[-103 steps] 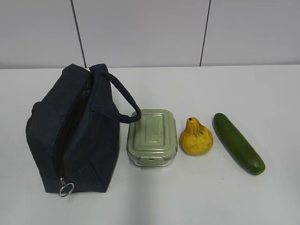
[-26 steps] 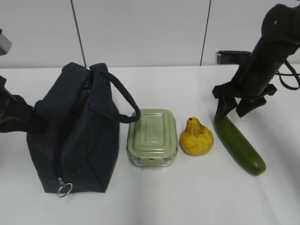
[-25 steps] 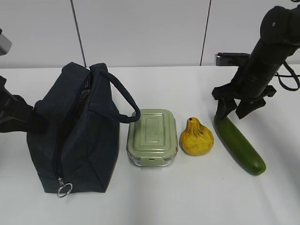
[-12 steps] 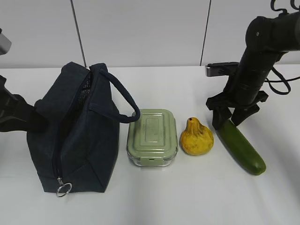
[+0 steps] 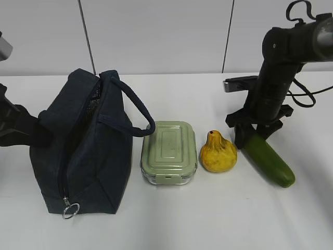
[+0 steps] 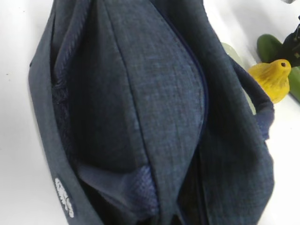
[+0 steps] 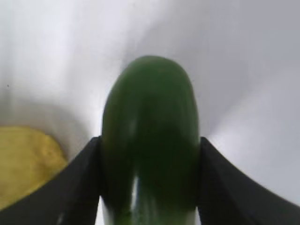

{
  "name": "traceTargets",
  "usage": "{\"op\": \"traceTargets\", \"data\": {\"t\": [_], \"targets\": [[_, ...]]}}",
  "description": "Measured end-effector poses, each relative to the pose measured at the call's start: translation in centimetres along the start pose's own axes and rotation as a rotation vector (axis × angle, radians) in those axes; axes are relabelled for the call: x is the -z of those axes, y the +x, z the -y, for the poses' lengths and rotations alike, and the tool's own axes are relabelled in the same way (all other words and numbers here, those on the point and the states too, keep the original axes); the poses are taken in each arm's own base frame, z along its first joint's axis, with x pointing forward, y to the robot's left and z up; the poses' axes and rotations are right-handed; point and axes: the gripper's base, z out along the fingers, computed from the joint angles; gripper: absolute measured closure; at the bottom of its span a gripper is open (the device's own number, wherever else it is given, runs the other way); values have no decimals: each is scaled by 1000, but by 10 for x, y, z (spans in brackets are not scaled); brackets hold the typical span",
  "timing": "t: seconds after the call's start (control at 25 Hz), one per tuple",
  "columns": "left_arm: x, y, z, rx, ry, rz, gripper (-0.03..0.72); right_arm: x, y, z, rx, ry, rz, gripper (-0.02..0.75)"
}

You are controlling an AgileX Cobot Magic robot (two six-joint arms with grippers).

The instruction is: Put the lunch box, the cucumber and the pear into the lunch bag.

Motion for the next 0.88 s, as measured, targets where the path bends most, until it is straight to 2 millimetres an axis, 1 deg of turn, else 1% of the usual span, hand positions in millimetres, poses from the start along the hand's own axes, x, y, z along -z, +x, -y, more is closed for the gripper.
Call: {"op": "traceTargets", "data": {"t": [0.08,0.2,0.28,0.36,0.44,0.52,0.64,0.8,0.88], "targets": [[0,0,0,0,0,0,685,22,-6,-4,-11,-27,58,346],[0,0,0,0,0,0,685,73,-17,-20,0,-134,224,346],[0,0,0,0,0,0,685,112,-20,-34,14,-247,351,346],[0,0,0,0,-1,1,685,143,-23,-51,37,-392,463,346],[0,0,0,0,-1,1,685,164,-25,-71,87,-528,551,346],[0,0,0,0,-1,1,685,177,-28,-98,158,-682,625,346],[0,0,0,0,-1,2,685,187,-30,-145,281,-815,745,346],[0,0,0,0,-2,3,685,193,-27,-207,441,-832,911,346],[0,0,0,0,-2,3,685,194,-25,-229,510,-807,984,346]]}}
